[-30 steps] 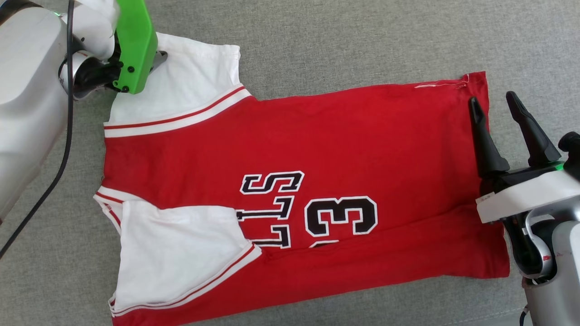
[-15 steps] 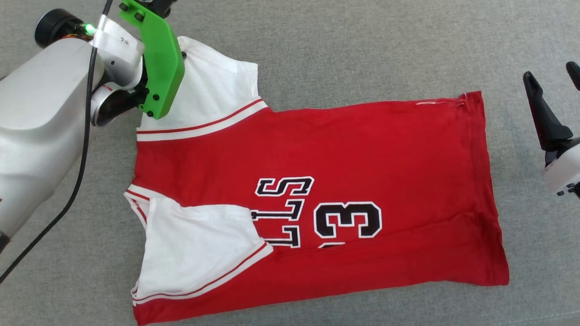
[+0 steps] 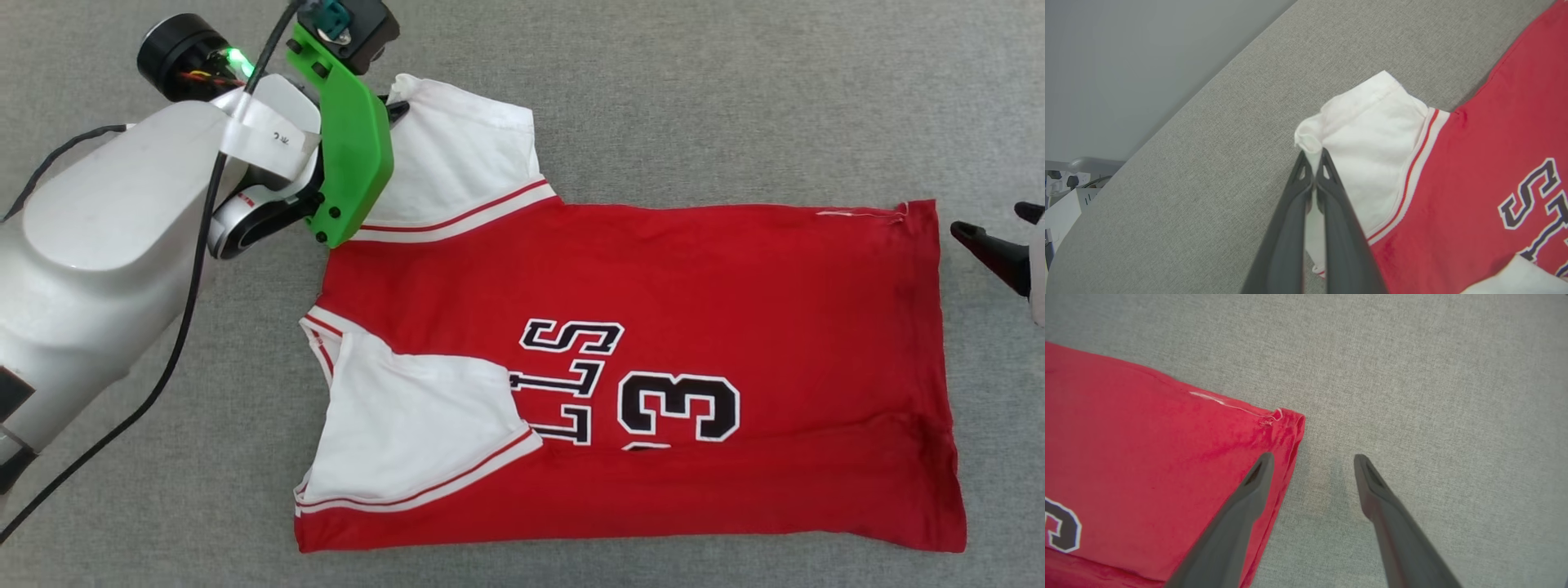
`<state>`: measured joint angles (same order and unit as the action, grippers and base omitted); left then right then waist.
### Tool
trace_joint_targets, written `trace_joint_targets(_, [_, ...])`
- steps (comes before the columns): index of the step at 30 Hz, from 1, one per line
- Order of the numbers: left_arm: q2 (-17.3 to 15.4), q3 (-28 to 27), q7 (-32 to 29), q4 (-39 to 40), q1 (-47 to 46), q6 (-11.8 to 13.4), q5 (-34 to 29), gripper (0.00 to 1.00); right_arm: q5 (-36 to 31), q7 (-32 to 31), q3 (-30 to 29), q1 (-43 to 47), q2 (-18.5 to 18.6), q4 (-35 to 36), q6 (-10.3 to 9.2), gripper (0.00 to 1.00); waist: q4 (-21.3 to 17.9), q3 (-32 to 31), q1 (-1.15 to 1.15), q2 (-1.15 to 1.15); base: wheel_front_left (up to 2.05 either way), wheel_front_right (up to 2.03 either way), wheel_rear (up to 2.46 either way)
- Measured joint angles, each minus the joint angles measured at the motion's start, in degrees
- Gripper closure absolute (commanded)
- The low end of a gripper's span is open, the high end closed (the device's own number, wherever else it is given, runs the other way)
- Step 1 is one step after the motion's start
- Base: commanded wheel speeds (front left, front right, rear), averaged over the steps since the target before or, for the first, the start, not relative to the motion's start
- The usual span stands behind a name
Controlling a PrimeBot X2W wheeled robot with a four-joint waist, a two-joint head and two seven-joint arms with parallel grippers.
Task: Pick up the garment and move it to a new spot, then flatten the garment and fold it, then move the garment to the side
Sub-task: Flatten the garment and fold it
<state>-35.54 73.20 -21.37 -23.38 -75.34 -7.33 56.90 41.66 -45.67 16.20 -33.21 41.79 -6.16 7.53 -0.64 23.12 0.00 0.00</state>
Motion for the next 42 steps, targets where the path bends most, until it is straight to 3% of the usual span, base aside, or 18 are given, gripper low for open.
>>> trace_joint_targets(10, [1.0,0.2,1.4,1.6,-1.0,0.0,-1.1,1.00,-0.2,-0.3,7.1,-5.8,-3.5,-10.1,-0.01,0.00,2.2,3.2,0.00,0.00,0.00,0.00,0.00])
trace_joint_targets(16, [1.2,0.3,2.0,1.3,-1.1,0.0,-1.2,1.00,0.4,1.6,11.4,-7.3,-2.5,-13.3,-0.08,0.00,3.0,4.4,0.00,0.00,0.00,0.00,0.00])
trace_joint_targets(17, [1.1,0.3,2.1,1.1,-1.1,0.0,-1.2,1.00,0.6,2.5,11.7,-7.5,-2.4,-13.8,-0.08,0.28,3.0,4.3,0.00,0.00,0.00,0.00,0.00])
trace_joint_targets(18, [1.1,0.3,2.3,1.0,-1.1,0.0,-1.2,1.00,0.8,3.8,12.1,-7.8,-2.2,-14.3,-0.05,1.00,2.9,4.2,0.00,0.00,0.00,0.00,0.00])
trace_joint_targets(27, [0.0,0.3,5.2,-0.3,1.2,0.0,-0.8,1.00,2.4,16.2,13.5,-7.5,-2.8,-16.6,0.00,1.00,2.1,0.4,0.00,0.00,0.00,0.00,0.00])
trace_joint_targets(35, [-4.0,0.3,8.0,2.2,7.2,0.0,0.1,1.00,4.5,24.3,13.7,-1.7,-1.9,-14.0,0.00,1.00,1.4,-5.1,0.00,0.00,0.00,0.00,0.00])
trace_joint_targets(42, [-7.8,0.3,9.5,8.9,16.4,3.7,1.7,1.00,6.5,28.3,13.3,6.4,-0.7,-11.9,0.00,1.00,1.2,-10.3,0.00,0.00,0.00,0.00,0.00])
